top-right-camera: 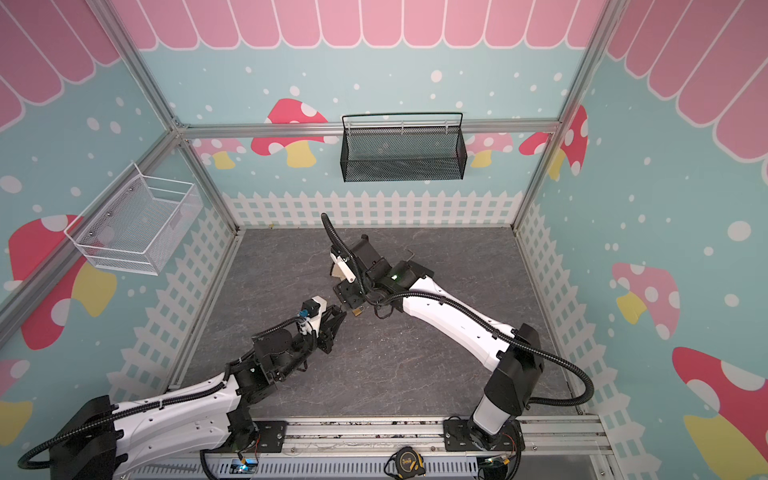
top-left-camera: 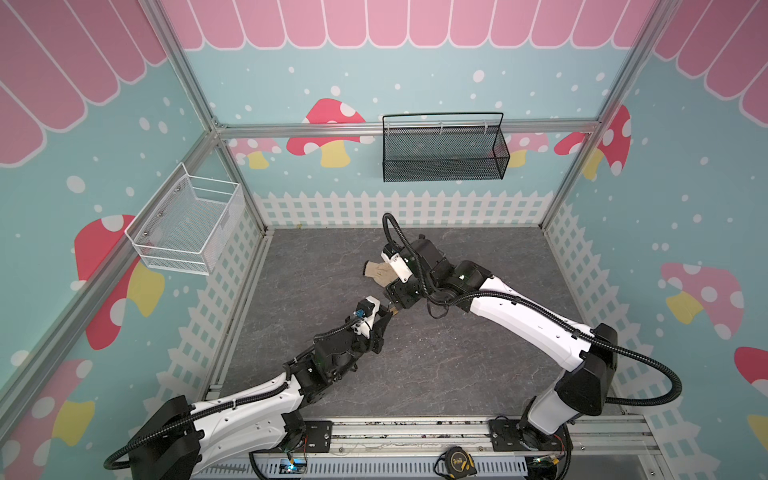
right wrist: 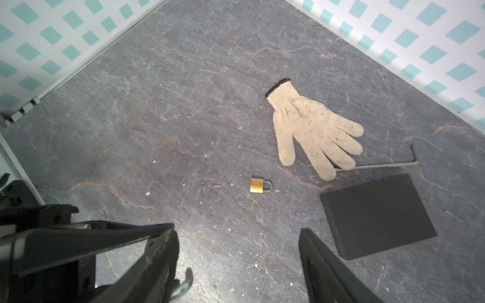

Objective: Unlock with the key

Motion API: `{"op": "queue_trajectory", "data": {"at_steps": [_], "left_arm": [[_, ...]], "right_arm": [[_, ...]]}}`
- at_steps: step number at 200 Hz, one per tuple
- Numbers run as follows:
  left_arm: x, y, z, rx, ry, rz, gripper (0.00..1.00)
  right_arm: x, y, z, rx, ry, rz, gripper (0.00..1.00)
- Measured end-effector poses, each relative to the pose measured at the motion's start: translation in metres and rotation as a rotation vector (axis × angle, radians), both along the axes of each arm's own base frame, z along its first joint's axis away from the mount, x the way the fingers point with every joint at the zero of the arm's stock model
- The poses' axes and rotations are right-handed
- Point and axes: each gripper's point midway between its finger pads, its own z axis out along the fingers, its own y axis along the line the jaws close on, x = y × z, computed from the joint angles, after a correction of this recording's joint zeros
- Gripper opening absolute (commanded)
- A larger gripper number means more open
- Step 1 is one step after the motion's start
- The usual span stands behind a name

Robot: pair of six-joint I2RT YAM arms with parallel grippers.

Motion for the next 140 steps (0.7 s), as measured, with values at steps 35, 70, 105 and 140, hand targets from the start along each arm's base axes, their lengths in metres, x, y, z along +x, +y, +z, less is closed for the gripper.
{"op": "queue_trajectory", "data": {"at_steps": [35, 70, 105, 140], "left_arm": [[0.0, 0.0, -0.002, 0.014, -0.008, -0.002, 0.0], [0.0, 0.0, 0.002, 0.003, -0.021, -0.002, 0.0], [0.002, -0.002, -0.002, 0.008, -0.012, -0.003, 0.0], [0.002, -0.003, -0.006, 0.002, 0.029, 0.002, 0.0]], "right_arm": [[-0.001, -0.007, -0.005, -0.047, -0.001, 0.004, 0.76], [-0.006, -0.012, -0.011, -0.078, 0.016, 0.014, 0.76], [-0.01, -0.025, -0.014, -0.099, 0.013, -0.011, 0.77], [-0.01, -0.047, -0.012, -0.086, 0.003, -0.062, 0.78]]}}
